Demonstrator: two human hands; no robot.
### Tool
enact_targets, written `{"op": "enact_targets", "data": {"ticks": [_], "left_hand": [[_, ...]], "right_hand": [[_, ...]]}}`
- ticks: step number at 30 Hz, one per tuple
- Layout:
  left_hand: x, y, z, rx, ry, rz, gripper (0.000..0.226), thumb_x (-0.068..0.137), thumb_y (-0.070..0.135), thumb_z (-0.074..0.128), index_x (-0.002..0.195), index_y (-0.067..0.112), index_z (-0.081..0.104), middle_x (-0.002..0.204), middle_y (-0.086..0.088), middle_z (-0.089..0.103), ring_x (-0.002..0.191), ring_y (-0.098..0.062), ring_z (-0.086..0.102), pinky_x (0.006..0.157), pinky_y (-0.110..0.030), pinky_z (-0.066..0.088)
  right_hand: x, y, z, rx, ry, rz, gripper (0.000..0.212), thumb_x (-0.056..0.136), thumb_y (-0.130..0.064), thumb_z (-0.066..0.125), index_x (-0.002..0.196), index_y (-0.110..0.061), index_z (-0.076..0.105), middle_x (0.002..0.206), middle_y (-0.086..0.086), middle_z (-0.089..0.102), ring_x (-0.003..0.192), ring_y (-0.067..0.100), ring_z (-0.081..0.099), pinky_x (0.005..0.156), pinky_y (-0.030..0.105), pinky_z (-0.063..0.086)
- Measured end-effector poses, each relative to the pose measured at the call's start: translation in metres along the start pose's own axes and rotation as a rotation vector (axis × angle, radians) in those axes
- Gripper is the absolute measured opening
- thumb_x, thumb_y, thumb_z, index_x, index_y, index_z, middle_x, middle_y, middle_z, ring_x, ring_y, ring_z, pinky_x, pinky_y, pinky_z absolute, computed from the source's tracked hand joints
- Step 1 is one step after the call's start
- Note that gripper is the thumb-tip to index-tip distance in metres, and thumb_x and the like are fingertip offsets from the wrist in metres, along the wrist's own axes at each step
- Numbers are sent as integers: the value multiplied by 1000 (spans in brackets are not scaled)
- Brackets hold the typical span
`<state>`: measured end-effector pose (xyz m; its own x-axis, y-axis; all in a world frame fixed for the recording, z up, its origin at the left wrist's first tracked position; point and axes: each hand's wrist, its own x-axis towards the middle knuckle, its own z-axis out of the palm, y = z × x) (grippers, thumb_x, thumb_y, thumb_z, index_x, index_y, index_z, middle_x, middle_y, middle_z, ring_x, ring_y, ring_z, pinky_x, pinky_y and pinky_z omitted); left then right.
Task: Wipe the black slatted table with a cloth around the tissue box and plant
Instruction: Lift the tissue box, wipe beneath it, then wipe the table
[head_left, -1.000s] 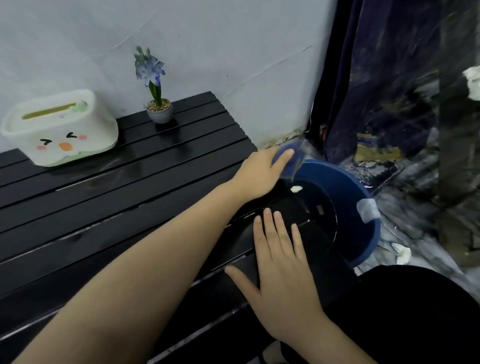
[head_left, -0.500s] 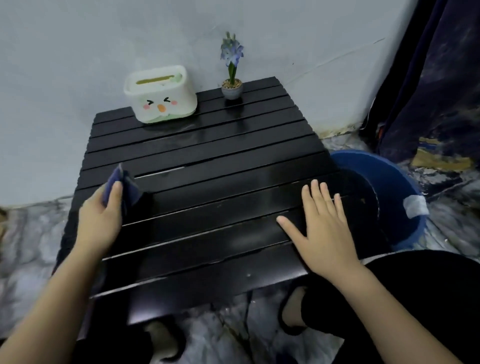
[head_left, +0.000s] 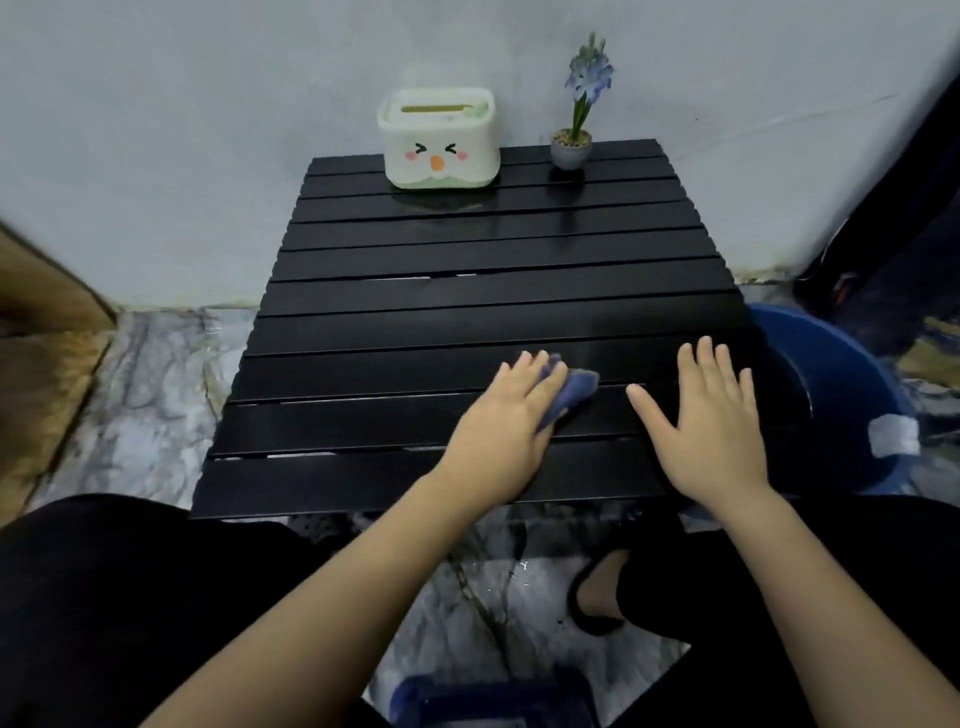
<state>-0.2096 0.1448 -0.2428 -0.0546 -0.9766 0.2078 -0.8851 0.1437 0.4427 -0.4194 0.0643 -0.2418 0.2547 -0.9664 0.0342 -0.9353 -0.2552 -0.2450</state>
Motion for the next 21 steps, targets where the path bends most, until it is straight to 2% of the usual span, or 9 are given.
{"op": "enact_targets", "data": {"ticks": [3, 5, 8, 10, 12, 15, 17, 19, 21], "left_hand": [[-19, 25, 3, -198, -66, 104, 45, 98, 19, 53, 142, 10, 50, 148, -11, 48, 142, -27, 39, 122, -37, 20], [-30, 25, -10, -473, -89, -7, 41, 100, 21, 51, 141, 17, 52, 147, -1, 51, 142, -12, 37, 122, -29, 15], [-43, -3, -49, -638, 173, -243, 37, 98, 20, 53, 135, 15, 58, 140, 2, 57, 135, -3, 46, 120, -30, 27], [-59, -39, -81, -499, 373, -368, 36, 99, 16, 52, 135, 18, 58, 140, 0, 57, 135, -8, 47, 116, -27, 33], [-80, -81, -110, -261, 465, -475, 40, 101, 16, 49, 138, 28, 54, 139, -1, 58, 136, -16, 47, 113, -33, 37], [-109, -126, -117, 14, 401, -678, 38, 100, 23, 47, 137, 30, 52, 129, -7, 58, 123, -33, 52, 96, -40, 43], [-114, -127, -96, 70, 343, -767, 40, 100, 26, 48, 139, 22, 52, 140, -11, 52, 133, -35, 45, 105, -44, 39], [-107, -107, -69, 155, 334, -724, 43, 100, 25, 50, 139, 9, 53, 149, -17, 46, 142, -35, 36, 116, -45, 30], [-92, -74, -43, 207, 344, -566, 44, 97, 25, 50, 133, 0, 56, 143, -23, 51, 138, -39, 41, 116, -47, 31]], "right_hand": [[1, 1, 0, -4, 2, -3, 84, 96, -62, 34, 156, -4, 24, 166, 17, 16, 155, 29, 8, 125, 46, 5], [2, 1, 0, -3, 2, -7, 85, 96, -63, 33, 155, -4, 25, 166, 17, 16, 155, 29, 8, 125, 47, 5], [2, 2, 1, 7, 2, -16, 86, 95, -65, 33, 155, -3, 25, 165, 18, 16, 155, 30, 8, 125, 47, 5], [2, 2, 1, 4, 3, -19, 87, 96, -65, 32, 155, -3, 25, 165, 18, 16, 155, 30, 8, 125, 47, 5], [2, 2, 1, 3, 8, -21, 87, 95, -65, 32, 155, -2, 26, 165, 19, 17, 154, 31, 8, 125, 48, 5], [2, 1, 1, 2, 16, -24, 87, 95, -65, 32, 154, -1, 27, 165, 20, 17, 154, 32, 10, 125, 50, 7], [2, 1, 2, 1, 14, -22, 88, 95, -66, 31, 154, -1, 26, 165, 20, 17, 154, 32, 9, 125, 50, 7], [1, 2, 2, 2, 18, -23, 88, 95, -66, 31, 154, -1, 26, 165, 21, 17, 154, 33, 9, 125, 50, 7], [1, 2, 1, 5, 21, -23, 87, 96, -65, 32, 154, -1, 26, 164, 21, 17, 154, 33, 10, 125, 50, 7]]}}
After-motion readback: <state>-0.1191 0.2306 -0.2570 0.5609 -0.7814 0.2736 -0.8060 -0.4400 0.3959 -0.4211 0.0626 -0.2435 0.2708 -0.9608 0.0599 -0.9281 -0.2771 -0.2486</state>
